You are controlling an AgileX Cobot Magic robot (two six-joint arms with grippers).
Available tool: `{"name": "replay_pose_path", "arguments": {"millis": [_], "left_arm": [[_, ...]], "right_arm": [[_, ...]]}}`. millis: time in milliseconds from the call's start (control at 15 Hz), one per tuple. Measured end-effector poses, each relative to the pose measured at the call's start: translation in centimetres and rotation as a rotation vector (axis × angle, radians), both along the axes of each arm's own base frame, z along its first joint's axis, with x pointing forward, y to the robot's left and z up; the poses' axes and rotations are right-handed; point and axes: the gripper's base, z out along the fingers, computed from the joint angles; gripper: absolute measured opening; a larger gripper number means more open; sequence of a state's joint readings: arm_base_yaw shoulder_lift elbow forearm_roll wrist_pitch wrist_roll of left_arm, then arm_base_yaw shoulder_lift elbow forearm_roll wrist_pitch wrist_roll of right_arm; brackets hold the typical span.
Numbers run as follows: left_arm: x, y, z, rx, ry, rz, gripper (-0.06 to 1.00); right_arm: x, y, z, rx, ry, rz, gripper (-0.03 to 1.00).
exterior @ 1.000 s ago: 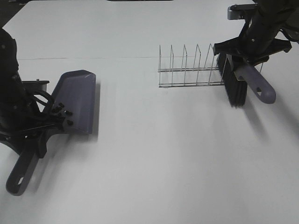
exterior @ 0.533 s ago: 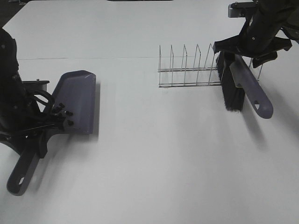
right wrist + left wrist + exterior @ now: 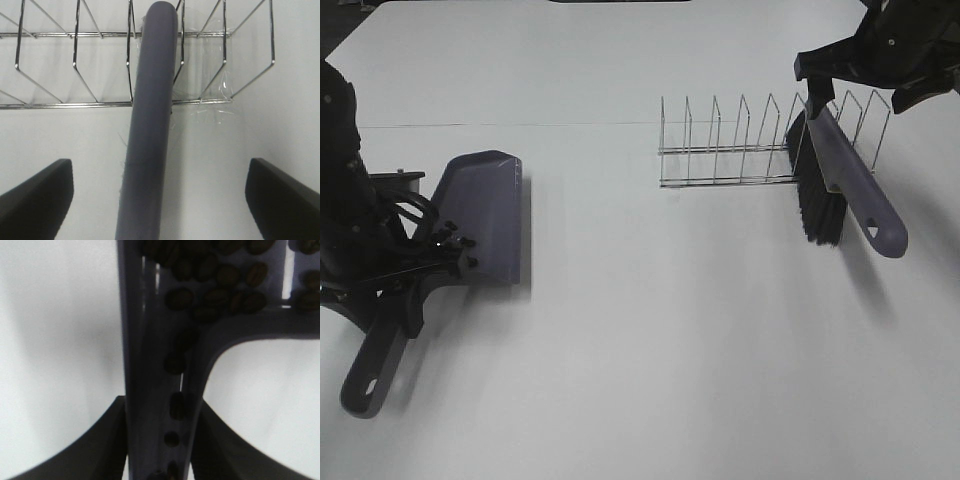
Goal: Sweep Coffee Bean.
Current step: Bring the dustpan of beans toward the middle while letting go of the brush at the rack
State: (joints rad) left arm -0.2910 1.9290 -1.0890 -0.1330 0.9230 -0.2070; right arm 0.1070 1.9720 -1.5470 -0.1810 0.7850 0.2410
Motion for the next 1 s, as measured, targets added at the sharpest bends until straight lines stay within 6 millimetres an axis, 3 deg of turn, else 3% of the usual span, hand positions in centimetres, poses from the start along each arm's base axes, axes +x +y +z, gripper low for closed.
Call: {"name": "replay_pose_path", "arguments": {"millis": [267, 533, 1000], "left_arm": [[0.7, -0.2, 0.1, -0.009, -0.050, 0.033, 0.32], [3.1, -0.9, 0.0, -0.024, -0.086, 0.036, 0.32], [6.2, -1.9, -1.3, -0.032, -0.111, 0.037, 0.32]], "right_arm": [[-2.4, 0.0, 5.3, 0.012, -0.044, 0.054, 0.82], [-5.5, 0.4, 10.5, 0.076, -0.116, 0.115, 0.81], [-7.6, 0.3, 12.5, 0.072, -0.100, 0.152, 0.81]]}}
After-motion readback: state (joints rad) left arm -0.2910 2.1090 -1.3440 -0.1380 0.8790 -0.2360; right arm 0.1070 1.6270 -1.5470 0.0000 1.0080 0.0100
